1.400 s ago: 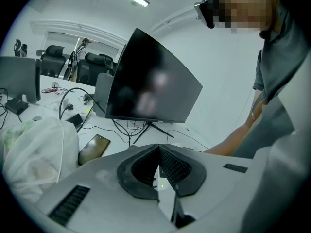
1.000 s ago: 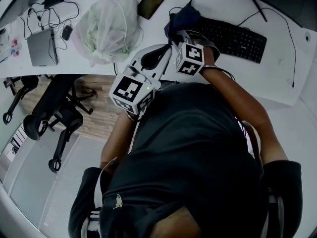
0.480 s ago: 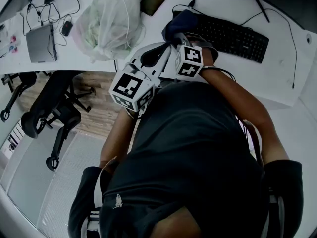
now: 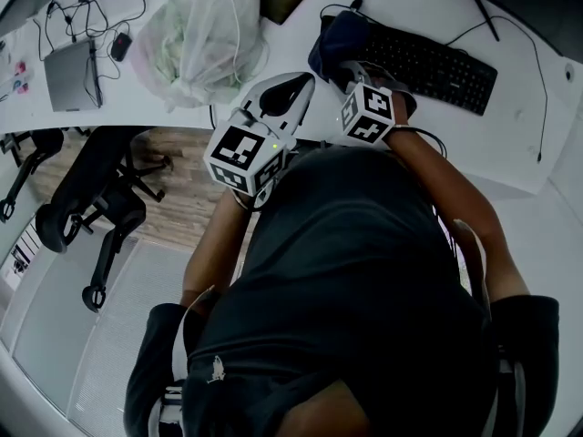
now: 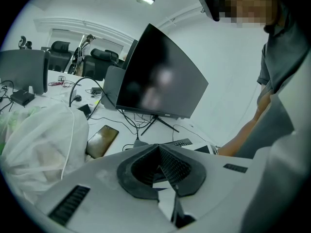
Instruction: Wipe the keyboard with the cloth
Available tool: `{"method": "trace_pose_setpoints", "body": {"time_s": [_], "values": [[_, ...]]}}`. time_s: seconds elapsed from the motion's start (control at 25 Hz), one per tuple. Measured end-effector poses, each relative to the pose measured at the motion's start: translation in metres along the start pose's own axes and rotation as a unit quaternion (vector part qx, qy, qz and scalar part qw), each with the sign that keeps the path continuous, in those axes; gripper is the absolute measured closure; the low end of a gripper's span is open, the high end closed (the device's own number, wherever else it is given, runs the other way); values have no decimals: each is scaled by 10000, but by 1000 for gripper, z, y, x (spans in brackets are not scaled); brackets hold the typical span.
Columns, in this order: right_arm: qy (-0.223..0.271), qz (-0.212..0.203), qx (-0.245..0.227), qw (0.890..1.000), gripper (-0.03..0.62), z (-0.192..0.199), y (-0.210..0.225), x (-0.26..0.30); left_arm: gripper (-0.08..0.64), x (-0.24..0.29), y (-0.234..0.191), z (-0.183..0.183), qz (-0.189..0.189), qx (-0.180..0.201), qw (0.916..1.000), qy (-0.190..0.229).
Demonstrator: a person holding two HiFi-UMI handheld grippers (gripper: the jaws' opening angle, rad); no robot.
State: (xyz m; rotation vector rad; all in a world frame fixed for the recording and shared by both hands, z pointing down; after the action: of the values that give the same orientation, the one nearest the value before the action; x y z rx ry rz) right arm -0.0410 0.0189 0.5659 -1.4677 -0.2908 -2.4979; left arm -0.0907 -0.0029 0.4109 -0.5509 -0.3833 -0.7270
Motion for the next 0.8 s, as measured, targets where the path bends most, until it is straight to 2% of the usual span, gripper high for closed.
{"method": "trace_pose_setpoints", "body": {"time_s": [0.8], "values": [[-19, 29, 187, 9998, 543, 6, 2, -1, 558, 15, -13, 11, 67, -48, 9999, -137]]}}
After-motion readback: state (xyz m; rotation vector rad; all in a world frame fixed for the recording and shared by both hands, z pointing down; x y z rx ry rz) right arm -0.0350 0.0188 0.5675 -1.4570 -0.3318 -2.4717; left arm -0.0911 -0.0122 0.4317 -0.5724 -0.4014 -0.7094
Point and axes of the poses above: the fingertips, and each gripper's own axes: x forward along the fingers, y to its right, z out of its underside, the point moved 2 cm from there along -x, backward along the fingers, and after that the axes turned 8 degrees about x, right-handed, at the moved point
